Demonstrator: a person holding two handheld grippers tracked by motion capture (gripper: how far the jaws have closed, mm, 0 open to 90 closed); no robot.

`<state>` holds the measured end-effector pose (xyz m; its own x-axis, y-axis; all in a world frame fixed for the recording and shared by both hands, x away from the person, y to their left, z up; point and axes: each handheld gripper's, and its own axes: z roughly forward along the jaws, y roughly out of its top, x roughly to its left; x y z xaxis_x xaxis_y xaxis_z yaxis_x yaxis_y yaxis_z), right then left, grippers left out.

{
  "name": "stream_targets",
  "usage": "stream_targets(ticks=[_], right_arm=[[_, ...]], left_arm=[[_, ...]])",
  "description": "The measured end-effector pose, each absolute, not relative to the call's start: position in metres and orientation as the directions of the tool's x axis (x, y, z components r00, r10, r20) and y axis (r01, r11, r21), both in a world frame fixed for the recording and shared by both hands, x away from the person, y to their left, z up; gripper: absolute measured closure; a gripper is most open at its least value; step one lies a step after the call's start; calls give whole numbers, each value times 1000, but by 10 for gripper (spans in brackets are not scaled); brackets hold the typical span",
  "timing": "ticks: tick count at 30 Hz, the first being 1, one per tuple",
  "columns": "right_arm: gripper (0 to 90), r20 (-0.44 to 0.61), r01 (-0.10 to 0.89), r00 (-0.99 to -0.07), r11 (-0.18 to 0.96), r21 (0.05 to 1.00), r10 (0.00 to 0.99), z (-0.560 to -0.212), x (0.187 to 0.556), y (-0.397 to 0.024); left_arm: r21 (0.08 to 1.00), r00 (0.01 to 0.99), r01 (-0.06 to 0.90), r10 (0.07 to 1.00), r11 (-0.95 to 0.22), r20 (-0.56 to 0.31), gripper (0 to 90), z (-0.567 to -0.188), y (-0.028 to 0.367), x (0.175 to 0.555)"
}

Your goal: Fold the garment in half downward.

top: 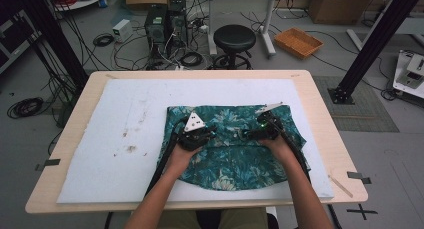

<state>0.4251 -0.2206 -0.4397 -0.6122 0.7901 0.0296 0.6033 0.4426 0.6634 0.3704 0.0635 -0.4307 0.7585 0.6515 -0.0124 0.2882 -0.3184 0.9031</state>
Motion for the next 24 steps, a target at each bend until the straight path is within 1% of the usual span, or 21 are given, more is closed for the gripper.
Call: stream_targets(ticks=[2,3,6,7,10,12,13,14,15,17,18,19,21,22,23,24], right_arm=[[262,59,590,-622,418,691,781,-432,423,-226],[262,91,576,-599,349,740,796,-423,423,-235],[261,97,578,-583,329,747,807,-418,425,-241],[260,99,596,-585,344,726,805,-421,428,-240],[260,100,604,-600,368,707,793,-426,430,-235],[261,67,599,-621,418,683,781,-433,432,-227],[293,38,600,-633,459,655,773,-438,432,-220],[293,38,600,-633,459,655,773,-438,432,-220],[329,26,597,-639,473,648,769,-440,431,-218],[438,6,572,-655,490,658,756,-439,428,-217],[591,-46,542,-664,522,658,747,-436,424,-215],[591,-46,542,-664,522,658,747,-436,424,-215],[792,-108,492,-668,547,677,736,-432,415,-217],[792,-108,492,-668,547,677,736,-432,415,-217],[832,-110,454,-671,525,720,733,-429,408,-221],[832,-110,454,-671,525,720,733,-429,408,-221]], left_arm=[[906,757,286,653,-313,-14,842,-430,64,370],[906,760,285,650,-314,-14,842,-430,64,370],[907,761,280,649,-313,-11,842,-430,64,368],[909,761,277,648,-313,-8,842,-430,64,368],[909,762,280,648,-310,-14,842,-430,64,367],[908,761,279,649,-313,-10,842,-430,64,367],[907,761,281,648,-313,-12,842,-430,65,367],[907,761,281,648,-314,-12,842,-430,65,367],[906,761,283,648,-314,-13,842,-431,65,367],[905,762,284,648,-316,-13,842,-432,64,366],[905,764,284,645,-317,-14,842,-432,65,367],[905,761,289,648,-312,-20,842,-432,65,366],[902,763,293,646,-316,-22,842,-433,66,366],[903,764,295,645,-313,-26,842,-433,67,365],[904,765,294,643,-312,-27,841,-434,68,365],[904,767,299,641,-305,-37,841,-434,69,364]])
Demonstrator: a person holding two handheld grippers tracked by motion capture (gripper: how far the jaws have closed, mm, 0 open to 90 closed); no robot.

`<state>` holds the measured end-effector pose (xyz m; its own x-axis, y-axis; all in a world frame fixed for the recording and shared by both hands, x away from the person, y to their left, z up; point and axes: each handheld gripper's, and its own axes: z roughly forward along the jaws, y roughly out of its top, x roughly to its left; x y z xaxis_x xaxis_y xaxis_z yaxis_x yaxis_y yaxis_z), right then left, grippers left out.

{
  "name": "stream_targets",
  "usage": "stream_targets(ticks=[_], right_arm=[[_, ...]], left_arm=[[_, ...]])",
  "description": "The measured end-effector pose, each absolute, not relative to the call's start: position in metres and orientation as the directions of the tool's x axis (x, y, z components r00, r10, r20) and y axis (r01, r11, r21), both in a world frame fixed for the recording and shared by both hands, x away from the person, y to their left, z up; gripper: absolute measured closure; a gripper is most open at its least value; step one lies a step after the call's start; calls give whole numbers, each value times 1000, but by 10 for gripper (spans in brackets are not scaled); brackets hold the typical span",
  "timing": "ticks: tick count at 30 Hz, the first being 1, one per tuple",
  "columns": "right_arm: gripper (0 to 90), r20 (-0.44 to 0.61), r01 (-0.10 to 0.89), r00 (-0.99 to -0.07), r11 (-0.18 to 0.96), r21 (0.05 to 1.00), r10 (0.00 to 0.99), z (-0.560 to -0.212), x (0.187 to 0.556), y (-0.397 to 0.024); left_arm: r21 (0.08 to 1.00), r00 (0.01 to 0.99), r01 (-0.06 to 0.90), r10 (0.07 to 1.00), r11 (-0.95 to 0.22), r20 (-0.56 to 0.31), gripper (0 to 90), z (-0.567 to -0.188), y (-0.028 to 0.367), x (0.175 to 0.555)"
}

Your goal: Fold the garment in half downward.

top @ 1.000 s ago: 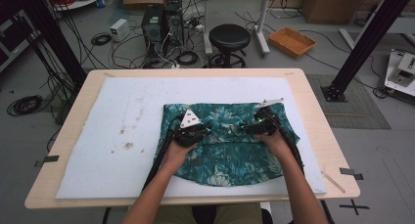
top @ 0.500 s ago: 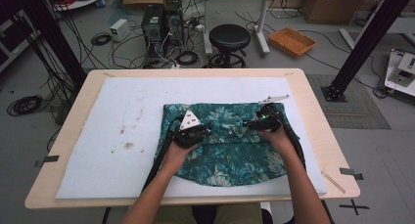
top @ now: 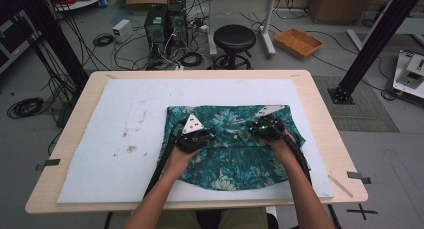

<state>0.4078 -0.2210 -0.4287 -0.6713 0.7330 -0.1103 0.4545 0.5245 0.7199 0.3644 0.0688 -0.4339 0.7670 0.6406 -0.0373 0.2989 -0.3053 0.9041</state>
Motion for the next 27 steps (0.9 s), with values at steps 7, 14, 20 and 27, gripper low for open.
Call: stream_targets(ticks=[7,14,20,27], right_arm=[[847,-154,239,-696,429,871,701,-414,370,-241],[847,-189,128,-733,405,905,653,-404,352,-248],[847,-168,121,-747,380,917,643,-404,350,-251],[847,-151,122,-755,363,924,638,-403,349,-253]], left_arm=[[914,741,323,666,-245,-83,595,-428,77,366],[922,763,327,634,-208,-128,500,-408,75,381],[890,829,370,527,-267,-186,456,-404,53,391],[843,839,421,498,-336,-221,443,-415,36,400]])
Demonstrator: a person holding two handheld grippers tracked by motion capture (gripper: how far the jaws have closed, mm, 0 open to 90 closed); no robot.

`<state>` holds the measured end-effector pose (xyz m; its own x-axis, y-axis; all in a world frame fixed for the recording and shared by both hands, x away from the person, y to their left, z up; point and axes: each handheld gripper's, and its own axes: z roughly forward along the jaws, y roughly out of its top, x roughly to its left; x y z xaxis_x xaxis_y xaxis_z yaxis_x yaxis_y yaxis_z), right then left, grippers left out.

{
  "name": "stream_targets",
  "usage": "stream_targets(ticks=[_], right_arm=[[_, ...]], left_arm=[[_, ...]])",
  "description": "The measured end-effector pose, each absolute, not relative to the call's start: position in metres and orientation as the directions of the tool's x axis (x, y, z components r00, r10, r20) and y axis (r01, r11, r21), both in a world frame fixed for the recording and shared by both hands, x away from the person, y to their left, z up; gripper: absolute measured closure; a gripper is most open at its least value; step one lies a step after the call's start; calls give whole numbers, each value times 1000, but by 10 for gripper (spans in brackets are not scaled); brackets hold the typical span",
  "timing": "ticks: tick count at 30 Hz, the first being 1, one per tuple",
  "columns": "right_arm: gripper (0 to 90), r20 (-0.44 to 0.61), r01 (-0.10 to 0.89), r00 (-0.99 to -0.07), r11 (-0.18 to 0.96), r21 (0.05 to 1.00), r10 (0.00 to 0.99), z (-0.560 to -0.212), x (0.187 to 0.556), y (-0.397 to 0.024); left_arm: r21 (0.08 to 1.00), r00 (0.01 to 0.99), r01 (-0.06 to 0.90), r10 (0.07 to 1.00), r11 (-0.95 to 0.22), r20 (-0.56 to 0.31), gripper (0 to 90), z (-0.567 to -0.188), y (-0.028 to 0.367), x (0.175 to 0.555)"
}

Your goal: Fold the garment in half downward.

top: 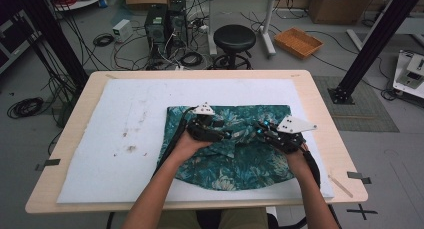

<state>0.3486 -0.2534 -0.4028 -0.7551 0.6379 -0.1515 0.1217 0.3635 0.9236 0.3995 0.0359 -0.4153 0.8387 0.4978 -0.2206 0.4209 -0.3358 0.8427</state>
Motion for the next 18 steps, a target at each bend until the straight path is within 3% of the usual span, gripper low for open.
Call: stream_targets(ticks=[1,2,3,4,9,13,14,15,18], right_arm=[[846,-148,127,-754,363,923,640,-403,348,-254],[846,-145,126,-757,360,924,637,-403,349,-254],[846,-145,126,-757,360,924,637,-403,349,-254],[845,-143,133,-755,363,922,640,-403,349,-253],[833,-147,153,-754,388,909,640,-405,350,-253],[770,-147,171,-759,411,896,635,-407,353,-253],[672,-156,178,-762,435,883,628,-409,355,-252],[672,-156,178,-762,435,883,628,-409,355,-252],[444,-155,209,-764,468,859,626,-413,361,-251]], left_arm=[[835,843,419,494,-356,-212,482,-416,35,399],[828,845,418,496,-375,-201,685,-417,34,398],[820,846,413,501,-397,-183,685,-417,33,397],[815,846,407,506,-411,-167,855,-417,33,397],[851,844,348,526,-393,-103,872,-406,37,392],[885,857,293,509,-362,-76,872,-396,42,386],[891,860,285,505,-353,-75,872,-395,42,384],[894,862,275,502,-354,-66,872,-393,43,383],[898,869,253,493,-360,-47,872,-390,44,381]])
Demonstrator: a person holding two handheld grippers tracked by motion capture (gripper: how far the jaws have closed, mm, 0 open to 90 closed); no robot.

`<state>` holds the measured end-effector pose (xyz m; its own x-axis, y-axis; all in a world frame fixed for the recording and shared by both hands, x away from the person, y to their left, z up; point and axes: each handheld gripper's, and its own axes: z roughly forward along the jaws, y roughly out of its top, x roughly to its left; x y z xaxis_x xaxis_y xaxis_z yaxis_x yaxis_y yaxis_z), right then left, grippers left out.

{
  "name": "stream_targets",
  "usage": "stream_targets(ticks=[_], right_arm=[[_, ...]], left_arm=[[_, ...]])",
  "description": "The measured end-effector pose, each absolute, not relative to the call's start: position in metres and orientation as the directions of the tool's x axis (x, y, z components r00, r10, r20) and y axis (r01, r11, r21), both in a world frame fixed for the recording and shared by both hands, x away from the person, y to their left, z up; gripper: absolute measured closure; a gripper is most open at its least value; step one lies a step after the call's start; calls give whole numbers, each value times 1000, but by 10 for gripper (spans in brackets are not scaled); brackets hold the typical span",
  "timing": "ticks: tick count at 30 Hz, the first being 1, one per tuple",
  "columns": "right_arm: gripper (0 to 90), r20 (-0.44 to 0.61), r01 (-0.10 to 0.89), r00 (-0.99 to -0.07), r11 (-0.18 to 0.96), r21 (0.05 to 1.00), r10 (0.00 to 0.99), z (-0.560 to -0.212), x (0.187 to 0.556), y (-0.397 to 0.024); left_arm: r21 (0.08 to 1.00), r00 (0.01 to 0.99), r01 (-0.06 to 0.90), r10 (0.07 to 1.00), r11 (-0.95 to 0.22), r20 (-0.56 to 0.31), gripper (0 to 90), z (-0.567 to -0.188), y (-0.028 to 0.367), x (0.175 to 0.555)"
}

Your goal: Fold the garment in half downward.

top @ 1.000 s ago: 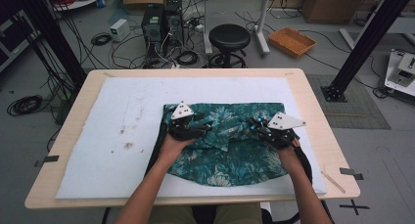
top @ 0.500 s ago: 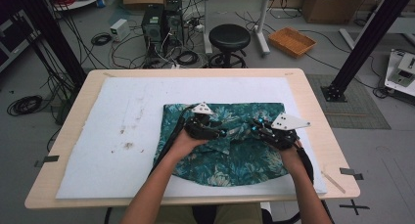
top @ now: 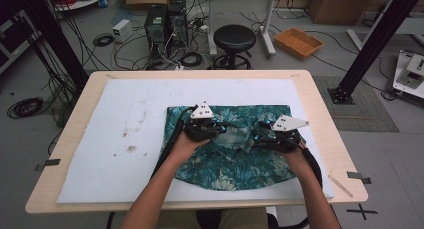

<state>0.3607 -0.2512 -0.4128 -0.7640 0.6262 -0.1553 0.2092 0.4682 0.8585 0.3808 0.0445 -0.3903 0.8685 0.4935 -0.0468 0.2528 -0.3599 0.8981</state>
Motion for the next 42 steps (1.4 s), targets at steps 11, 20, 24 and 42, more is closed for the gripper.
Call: stream_targets(ticks=[11,20,24,42], right_arm=[[223,-312,56,-846,654,754,432,-406,375,-246],[833,-255,48,-886,624,780,388,-400,381,-241],[838,-219,93,-863,570,817,455,-398,381,-244],[838,-155,184,-807,492,851,569,-392,386,-244]], left_arm=[[907,915,202,401,-368,-41,871,-389,48,375],[918,877,268,469,-292,-107,570,-389,60,373],[920,856,292,501,-262,-129,470,-394,76,367],[899,866,225,500,-377,-7,370,-423,87,335]])
